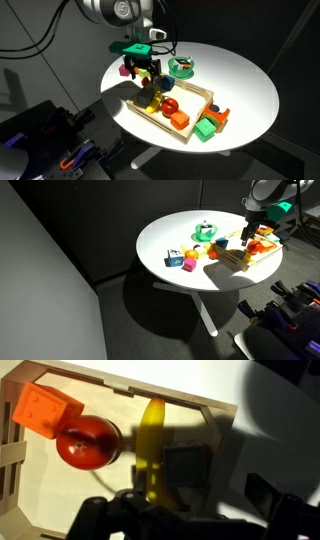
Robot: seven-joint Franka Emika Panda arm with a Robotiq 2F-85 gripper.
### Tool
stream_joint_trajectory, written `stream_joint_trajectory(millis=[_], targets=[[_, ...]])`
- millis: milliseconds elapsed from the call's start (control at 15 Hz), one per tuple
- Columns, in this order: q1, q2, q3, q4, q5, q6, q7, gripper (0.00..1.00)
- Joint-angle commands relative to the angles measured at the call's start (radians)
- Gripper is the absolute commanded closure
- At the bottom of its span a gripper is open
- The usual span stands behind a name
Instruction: Pick up the banana and drop it in the wooden tray
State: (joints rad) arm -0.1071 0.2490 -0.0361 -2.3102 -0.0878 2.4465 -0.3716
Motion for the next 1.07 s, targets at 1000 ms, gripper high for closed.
stream_joint_trajectory(millis=[1000], targets=[[0.018,-0.398,-0.018,-0.238,0.066,-0.145,0.034,0.0]])
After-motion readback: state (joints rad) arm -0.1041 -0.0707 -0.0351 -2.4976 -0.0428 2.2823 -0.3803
